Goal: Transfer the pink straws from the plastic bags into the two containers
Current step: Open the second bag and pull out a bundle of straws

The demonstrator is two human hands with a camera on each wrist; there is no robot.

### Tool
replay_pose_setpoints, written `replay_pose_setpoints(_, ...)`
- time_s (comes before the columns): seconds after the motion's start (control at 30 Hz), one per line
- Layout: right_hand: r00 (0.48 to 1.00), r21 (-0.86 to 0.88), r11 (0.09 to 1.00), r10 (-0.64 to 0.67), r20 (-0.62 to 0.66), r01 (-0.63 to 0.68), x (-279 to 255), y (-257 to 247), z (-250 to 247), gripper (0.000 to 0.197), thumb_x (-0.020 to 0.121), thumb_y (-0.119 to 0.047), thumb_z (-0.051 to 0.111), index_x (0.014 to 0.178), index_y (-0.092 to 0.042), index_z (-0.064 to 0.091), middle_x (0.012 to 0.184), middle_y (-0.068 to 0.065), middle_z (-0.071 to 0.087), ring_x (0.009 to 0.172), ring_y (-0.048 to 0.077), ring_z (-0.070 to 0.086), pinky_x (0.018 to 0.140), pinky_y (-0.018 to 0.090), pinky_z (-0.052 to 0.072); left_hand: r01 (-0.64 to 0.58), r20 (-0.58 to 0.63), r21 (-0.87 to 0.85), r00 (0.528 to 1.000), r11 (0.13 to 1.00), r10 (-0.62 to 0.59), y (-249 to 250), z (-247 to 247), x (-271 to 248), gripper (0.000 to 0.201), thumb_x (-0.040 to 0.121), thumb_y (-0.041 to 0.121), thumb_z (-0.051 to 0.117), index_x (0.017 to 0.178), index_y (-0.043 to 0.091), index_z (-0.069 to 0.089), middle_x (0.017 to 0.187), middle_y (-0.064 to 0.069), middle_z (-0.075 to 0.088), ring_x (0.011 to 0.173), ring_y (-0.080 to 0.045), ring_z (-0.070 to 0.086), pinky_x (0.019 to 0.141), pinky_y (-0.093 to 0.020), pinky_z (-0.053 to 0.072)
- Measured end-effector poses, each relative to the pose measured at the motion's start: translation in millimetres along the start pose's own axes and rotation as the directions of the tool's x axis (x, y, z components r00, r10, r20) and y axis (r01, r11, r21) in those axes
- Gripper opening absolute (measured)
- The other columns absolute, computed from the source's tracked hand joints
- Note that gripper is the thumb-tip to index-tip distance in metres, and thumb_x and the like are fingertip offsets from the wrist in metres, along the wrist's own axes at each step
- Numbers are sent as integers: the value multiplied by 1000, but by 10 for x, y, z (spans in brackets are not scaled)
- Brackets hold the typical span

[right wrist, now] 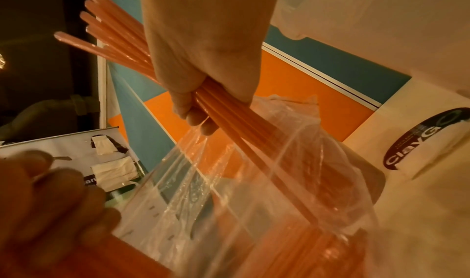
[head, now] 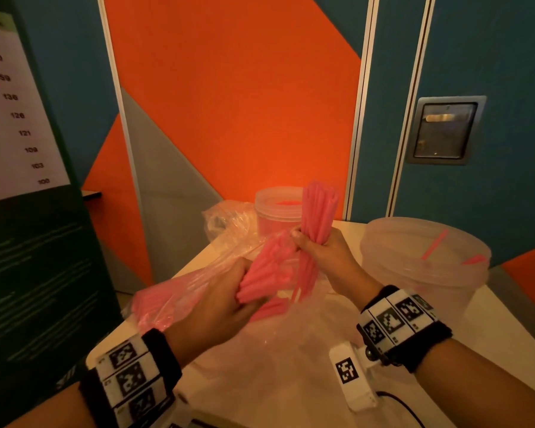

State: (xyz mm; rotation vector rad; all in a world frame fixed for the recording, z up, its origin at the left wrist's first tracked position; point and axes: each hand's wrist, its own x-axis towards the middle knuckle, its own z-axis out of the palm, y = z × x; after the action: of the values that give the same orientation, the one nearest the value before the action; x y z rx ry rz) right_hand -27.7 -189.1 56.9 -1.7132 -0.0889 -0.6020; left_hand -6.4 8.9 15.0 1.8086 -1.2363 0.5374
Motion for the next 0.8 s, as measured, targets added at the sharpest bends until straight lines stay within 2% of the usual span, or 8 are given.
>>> replay_pose_setpoints(0.1, 999, 13, 999, -39, 6, 39, -57, -157, 24, 12, 88, -16, 61, 77, -17, 62, 68, 2, 62, 68, 14, 60, 74, 32, 49, 28, -254, -158, 965, 987, -68, 322, 66, 198, 32, 76, 53, 62, 91, 25, 56, 73, 4, 61, 63, -11, 60, 57, -25, 47)
replay_pose_setpoints(0.27, 988, 115, 982, -154, 16, 151, -193, -474, 10, 9, 90, -11, 57, 82, -14, 61, 63, 2, 57, 60, 8, 58, 61, 20, 49, 64, -422, -468, 860, 881, -287, 622, 201, 685, 14, 84, 35, 56, 94, 26, 59, 62, 18, 60, 58, 2, 57, 55, -19, 48)
replay_pose_setpoints(0.37, 987, 215, 964, -145, -68, 157, -273, -555, -56, 9, 90, -12, 57, 96, -10, 63, 75, 3, 62, 64, 5, 61, 62, 22, 53, 49, -407, -515, 865, 856, -294, 764, 352, 868, 8, 91, 29, 57, 93, 34, 63, 81, 10, 66, 72, -2, 64, 65, -25, 53)
replay_pose_setpoints(0.43, 988, 253, 962, -71, -137, 105, -342, -579, -105, 21, 89, -20, 59, 107, -9, 61, 86, 11, 66, 76, 16, 64, 74, 36, 55, 75, -354, -551, 881, 831, -314, 840, 507, 929, 10, 87, 38, 57, 90, 45, 65, 98, -3, 67, 90, -17, 67, 78, -41, 56)
replay_pose_setpoints(0.5, 982, 305, 950, -5, -191, 64, -416, -549, -168, 16, 89, -26, 60, 101, -15, 64, 86, 9, 69, 81, 22, 65, 78, 41, 54, 120, -291, -611, 885, 783, -363, 913, 671, 944, 22, 81, 52, 56, 98, 41, 64, 106, -7, 68, 99, -23, 66, 87, -49, 53)
replay_pose_setpoints(0.6, 968, 334, 942, 51, -247, 36, -578, -449, -226, 17, 91, -31, 58, 97, -18, 67, 81, -1, 73, 80, 13, 70, 65, 26, 55, 208, -194, -692, 869, 691, -456, 1007, 917, 885, 57, 75, 64, 53, 106, 17, 63, 97, -8, 71, 94, -20, 68, 87, -48, 53)
replay_pose_setpoints(0.7, 962, 329, 944, 105, -251, -17, -740, -276, -280, 32, 84, -47, 61, 97, -18, 64, 81, -4, 70, 83, 13, 68, 69, 25, 51, 277, -134, -738, 833, 616, -537, 1097, 1146, 744, 58, 69, 72, 50, 98, 23, 63, 93, -4, 71, 90, -16, 68, 87, -46, 54)
replay_pose_setpoints(0.8, 975, 326, 938, 168, -144, -114, -898, -72, -358, 64, 58, -80, 57, 98, -30, 54, 92, -9, 60, 88, 13, 59, 76, 31, 52, 302, -73, -801, 808, 516, -585, 1151, 1363, 565, 71, 57, 82, 53, 96, 23, 61, 94, -2, 70, 91, -13, 68, 87, -40, 53)
